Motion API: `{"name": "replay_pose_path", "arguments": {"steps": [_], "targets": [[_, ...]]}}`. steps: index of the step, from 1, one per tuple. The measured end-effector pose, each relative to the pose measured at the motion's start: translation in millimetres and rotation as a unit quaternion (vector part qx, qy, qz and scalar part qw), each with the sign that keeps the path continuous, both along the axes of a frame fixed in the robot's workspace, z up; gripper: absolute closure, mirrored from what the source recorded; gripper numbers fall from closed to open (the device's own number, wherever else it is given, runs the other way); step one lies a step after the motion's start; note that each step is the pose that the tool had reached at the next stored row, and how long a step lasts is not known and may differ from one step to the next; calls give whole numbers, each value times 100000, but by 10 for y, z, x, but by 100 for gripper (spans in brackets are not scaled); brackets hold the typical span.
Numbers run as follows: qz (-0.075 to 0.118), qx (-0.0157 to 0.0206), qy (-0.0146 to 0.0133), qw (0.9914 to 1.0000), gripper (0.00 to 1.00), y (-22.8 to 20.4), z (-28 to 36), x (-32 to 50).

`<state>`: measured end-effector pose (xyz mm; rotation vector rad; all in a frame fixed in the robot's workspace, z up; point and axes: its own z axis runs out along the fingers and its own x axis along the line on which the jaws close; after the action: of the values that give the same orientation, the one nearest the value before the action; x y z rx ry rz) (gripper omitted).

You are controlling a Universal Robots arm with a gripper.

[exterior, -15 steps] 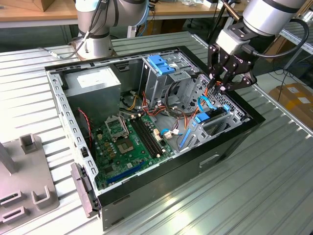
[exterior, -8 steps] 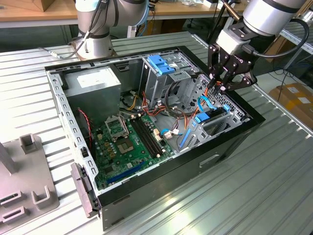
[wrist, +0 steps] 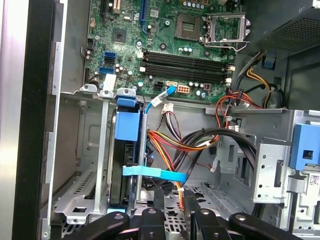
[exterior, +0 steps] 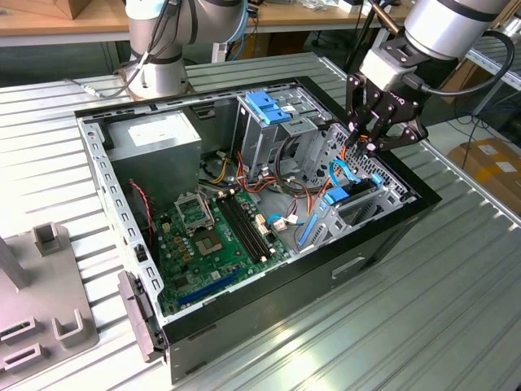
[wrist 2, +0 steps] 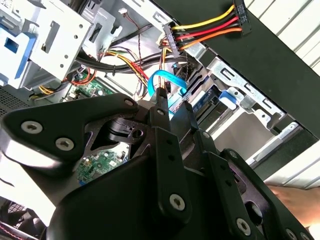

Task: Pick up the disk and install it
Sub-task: 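Insert the second disk wire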

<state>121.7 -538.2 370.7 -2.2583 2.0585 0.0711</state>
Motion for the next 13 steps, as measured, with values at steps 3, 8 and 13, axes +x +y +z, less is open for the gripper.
{"name": "replay_pose_path", "arguments": {"steps": [3,8,13], "targets": [[180,-1,-2,100000,70,32,0,25],[582,0,-2,99998,70,107,0,104],[615,2,-2,99998,70,120,0,391]]}}
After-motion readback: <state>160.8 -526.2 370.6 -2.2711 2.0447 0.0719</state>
